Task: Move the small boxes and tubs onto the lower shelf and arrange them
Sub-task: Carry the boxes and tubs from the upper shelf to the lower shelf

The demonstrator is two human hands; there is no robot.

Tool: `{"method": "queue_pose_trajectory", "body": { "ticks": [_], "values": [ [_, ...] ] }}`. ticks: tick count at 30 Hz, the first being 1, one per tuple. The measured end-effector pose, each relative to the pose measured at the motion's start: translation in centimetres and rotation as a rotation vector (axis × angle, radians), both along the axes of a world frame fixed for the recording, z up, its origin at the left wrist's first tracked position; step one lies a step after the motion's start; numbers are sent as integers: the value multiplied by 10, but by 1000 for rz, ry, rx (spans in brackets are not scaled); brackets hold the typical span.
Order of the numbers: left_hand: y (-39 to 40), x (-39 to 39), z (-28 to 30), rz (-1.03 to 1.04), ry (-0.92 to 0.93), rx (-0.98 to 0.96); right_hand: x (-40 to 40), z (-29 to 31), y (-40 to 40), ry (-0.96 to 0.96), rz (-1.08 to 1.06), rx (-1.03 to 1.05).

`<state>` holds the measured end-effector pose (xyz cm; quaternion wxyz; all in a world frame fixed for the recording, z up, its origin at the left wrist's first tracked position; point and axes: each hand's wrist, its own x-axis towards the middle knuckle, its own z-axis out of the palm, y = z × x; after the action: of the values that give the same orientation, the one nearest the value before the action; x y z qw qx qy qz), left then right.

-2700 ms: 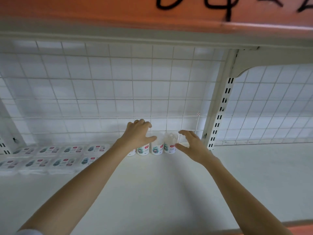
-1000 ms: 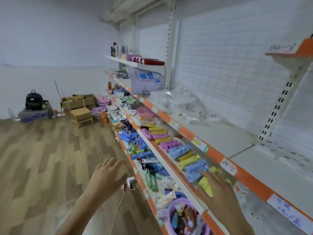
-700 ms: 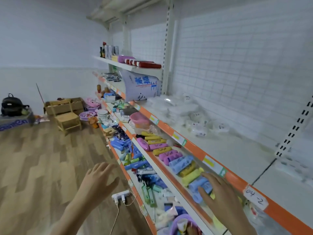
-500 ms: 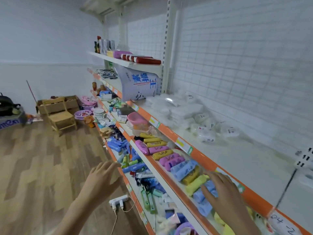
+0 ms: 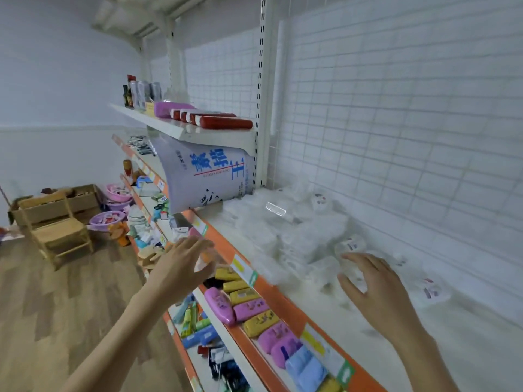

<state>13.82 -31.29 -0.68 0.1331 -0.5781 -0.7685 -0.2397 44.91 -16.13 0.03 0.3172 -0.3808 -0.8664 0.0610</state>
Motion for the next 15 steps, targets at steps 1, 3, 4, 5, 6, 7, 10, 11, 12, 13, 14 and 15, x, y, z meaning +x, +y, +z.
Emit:
{"method": "queue_pose_trajectory", "body": {
  "ticks": [1,3,4,5,6,7,10,11,12,13,14,15],
  "values": [
    [19,-9,7,-27,-1,13,-8,6,13,11,-7,10],
    [59,-26,19,-75,-19,39,-27,17,38,8,-11,0],
    [82,-35,24,-102,-23,55,-39,22,51,1,-11,-18],
    [105,-44,29,-128,-25,59,-51,26,65,-8,-15,-36],
    [128,-54,34,-155,-27,44,-63,29,79,-22,-24,-44],
    [153,-64,39,-187,-21,25,-76,31,93,-41,-36,-45],
    [226,-96,49,-266,5,-73,-110,34,135,-116,-87,-60],
    [250,-108,50,-290,24,-98,-121,33,149,-140,-115,-68],
    [271,-117,50,-315,36,-123,-130,31,161,-163,-145,-80],
    [292,-127,50,-351,49,-155,-139,29,172,-182,-178,-101],
    [312,-136,48,-392,65,-195,-146,26,182,-198,-209,-128],
    [329,-142,46,-438,66,-240,-153,22,191,-218,-232,-156]
  ]
}}
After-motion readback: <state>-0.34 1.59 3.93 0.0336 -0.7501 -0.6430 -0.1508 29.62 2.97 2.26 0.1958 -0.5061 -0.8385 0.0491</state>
